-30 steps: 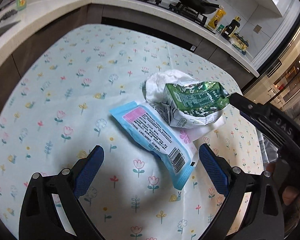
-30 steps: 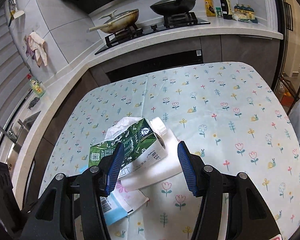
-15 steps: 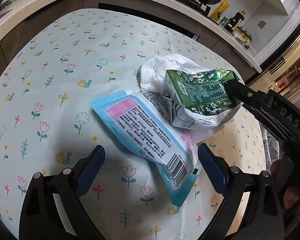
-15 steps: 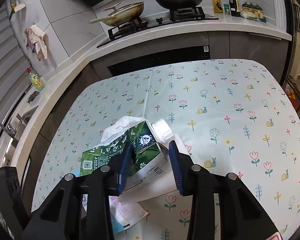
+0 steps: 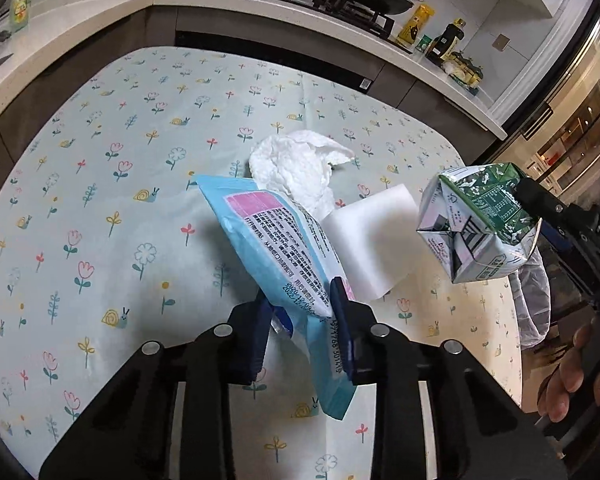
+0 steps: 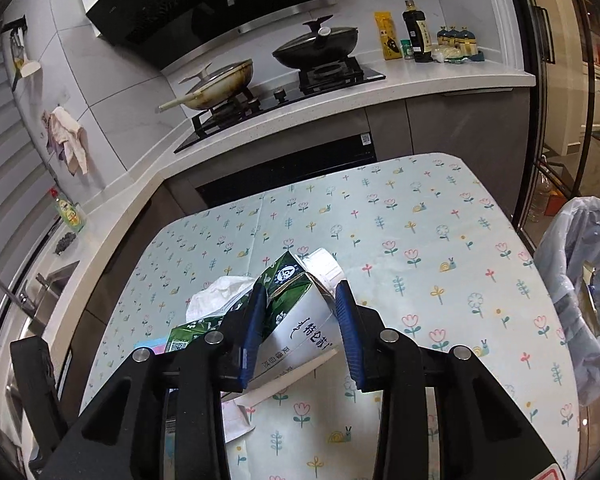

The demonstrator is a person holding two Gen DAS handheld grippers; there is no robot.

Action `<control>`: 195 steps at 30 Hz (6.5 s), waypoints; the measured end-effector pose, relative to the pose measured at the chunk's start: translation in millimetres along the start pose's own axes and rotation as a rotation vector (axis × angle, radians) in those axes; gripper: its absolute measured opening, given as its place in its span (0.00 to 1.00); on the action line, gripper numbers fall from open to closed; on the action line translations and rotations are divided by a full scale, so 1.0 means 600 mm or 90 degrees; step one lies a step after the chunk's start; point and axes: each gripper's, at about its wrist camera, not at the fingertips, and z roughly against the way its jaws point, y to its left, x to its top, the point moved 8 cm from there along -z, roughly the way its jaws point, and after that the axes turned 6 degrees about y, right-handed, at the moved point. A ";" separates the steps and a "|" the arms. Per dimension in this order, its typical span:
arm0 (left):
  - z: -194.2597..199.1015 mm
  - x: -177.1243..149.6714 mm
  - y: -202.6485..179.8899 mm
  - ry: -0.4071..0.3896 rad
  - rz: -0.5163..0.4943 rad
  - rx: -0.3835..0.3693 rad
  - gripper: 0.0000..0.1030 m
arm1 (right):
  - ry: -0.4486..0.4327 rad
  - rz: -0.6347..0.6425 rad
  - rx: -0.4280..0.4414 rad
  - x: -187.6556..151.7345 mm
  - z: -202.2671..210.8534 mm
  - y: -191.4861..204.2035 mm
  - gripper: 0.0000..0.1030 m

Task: Collect trash
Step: 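Grasp the green milk carton with the right tool while the left tool grasps the blue wipes pack, then carry the carton with the right tool while the left tool carries the wipes pack toward the bin, then open both tools over the bin to drop the carton and wipes pack, then move both tools back over the table toward the tissue and white sponge, then grasp the white sponge block with the right tool while the left tool grasps the white tissue, then carry the sponge with the right tool while the left tool carries the tissue to the bin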

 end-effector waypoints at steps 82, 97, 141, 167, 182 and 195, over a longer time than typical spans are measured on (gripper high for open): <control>-0.079 -0.009 -0.697 -0.046 -0.389 -0.069 0.72 | -0.137 -0.203 -0.173 0.059 0.274 -0.582 0.47; 0.009 0.014 -0.611 -0.093 -0.336 -0.065 0.80 | -0.181 -0.142 -0.160 0.077 0.331 -0.446 0.60; 0.019 0.132 0.027 -0.056 -0.094 0.091 0.88 | 0.101 -0.050 -0.017 -0.114 -0.092 0.023 0.54; -0.125 0.122 -0.042 0.038 -0.139 0.027 0.16 | 0.111 -0.059 0.044 -0.109 -0.118 0.030 0.10; -0.007 0.099 -0.182 -0.023 -0.186 0.001 0.16 | -0.006 -0.086 0.014 -0.038 0.076 -0.088 0.05; 0.031 0.054 -0.395 -0.046 -0.282 -0.042 0.16 | -0.112 -0.138 -0.046 0.016 0.252 -0.270 0.05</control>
